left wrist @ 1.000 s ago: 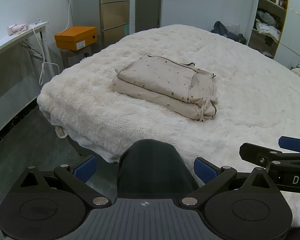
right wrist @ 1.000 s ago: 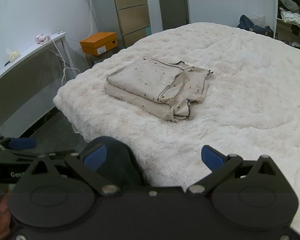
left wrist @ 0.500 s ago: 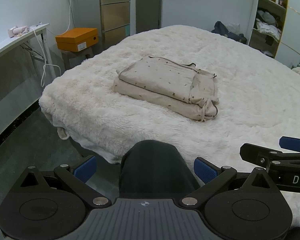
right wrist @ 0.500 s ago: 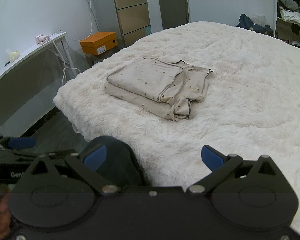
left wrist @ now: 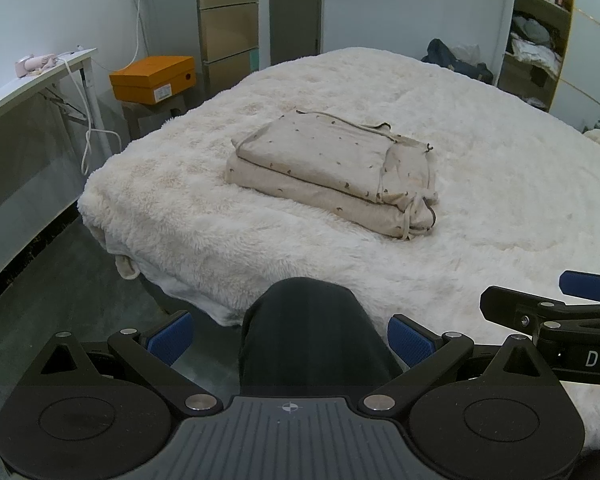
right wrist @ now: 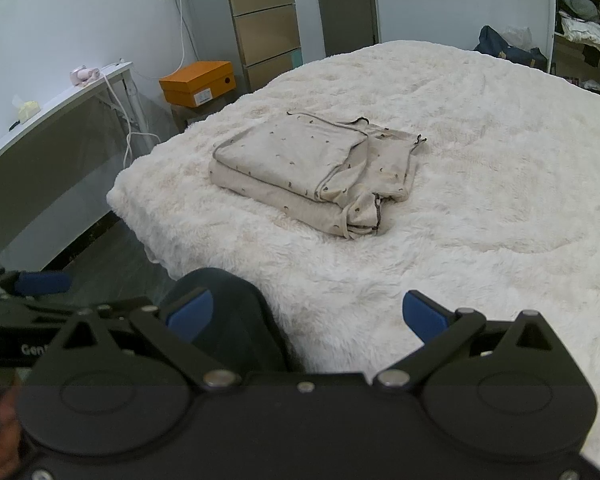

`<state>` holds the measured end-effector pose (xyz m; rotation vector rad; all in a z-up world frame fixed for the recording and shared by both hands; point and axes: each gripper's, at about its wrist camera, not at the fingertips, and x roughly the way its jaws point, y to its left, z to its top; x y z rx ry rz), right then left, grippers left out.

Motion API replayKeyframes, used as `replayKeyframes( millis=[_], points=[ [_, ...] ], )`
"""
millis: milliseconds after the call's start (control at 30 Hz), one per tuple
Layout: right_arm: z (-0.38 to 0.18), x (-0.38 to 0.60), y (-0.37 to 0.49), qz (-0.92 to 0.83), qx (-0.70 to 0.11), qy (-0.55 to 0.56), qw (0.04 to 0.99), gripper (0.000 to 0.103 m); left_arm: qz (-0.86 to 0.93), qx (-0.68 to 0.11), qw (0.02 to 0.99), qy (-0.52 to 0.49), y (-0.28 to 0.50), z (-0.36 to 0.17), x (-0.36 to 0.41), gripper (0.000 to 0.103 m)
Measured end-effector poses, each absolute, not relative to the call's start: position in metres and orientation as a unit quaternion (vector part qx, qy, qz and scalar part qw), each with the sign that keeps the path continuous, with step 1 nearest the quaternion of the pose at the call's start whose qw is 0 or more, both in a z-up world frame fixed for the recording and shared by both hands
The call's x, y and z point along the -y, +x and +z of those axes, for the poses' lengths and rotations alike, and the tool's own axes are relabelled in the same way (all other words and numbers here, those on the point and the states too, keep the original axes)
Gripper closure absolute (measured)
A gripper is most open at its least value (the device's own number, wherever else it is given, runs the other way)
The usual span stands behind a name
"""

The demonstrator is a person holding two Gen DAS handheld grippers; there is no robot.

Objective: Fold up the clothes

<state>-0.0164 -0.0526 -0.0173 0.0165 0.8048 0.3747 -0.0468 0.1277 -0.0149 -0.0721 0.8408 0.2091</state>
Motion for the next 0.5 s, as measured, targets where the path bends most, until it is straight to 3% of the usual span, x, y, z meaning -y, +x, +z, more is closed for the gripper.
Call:
replayKeyframes(
  millis=[500],
  points=[
    [-0.0188,0.0545,-0.0198,0.181,-0.391,0.007,0.902,0.0,0.103,-0.407,0.907,-0.031,-0.0472,-0.0161,-0.1254,0.0]
  ],
)
